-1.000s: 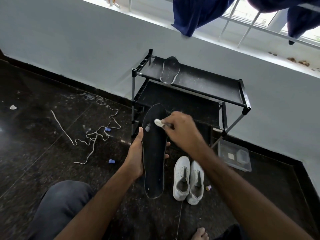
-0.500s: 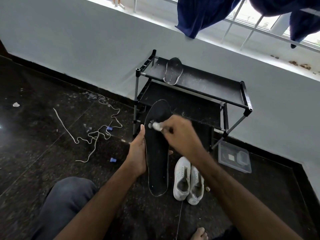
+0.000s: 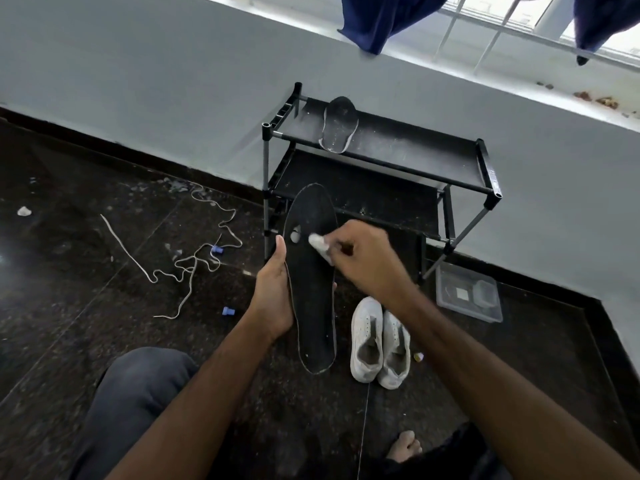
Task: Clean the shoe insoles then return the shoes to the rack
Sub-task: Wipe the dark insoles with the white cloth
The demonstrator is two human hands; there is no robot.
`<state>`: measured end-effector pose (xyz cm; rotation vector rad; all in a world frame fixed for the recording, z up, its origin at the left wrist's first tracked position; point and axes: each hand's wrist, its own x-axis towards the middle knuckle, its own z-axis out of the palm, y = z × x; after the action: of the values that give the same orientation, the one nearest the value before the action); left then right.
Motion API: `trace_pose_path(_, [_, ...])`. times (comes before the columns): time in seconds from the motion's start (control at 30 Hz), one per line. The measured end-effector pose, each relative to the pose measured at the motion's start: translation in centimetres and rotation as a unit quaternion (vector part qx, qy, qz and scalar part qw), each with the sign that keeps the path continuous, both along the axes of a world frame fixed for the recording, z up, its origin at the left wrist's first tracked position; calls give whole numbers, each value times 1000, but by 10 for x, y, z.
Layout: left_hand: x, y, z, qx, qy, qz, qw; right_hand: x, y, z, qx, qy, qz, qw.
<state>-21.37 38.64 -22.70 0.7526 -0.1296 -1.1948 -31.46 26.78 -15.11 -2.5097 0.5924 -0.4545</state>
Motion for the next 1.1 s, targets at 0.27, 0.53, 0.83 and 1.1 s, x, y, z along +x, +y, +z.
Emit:
trace_pose_path(0.27, [2,-2,-10,11,-9,1,1000,-44,17,-6,131,159,202,957])
trace_pose_path(0.53, [-3,0,-9,42,20,28,999,-35,28,-22,68,95,160,980])
trace_pose_path(0.83, [-16,3,10,135,48,-12,990,-37,-5,5,217,25,34,975])
trace_pose_path(1.1, [4,-20,50,178,-34,25,983,-36,-46,19,374,-120,-90,915])
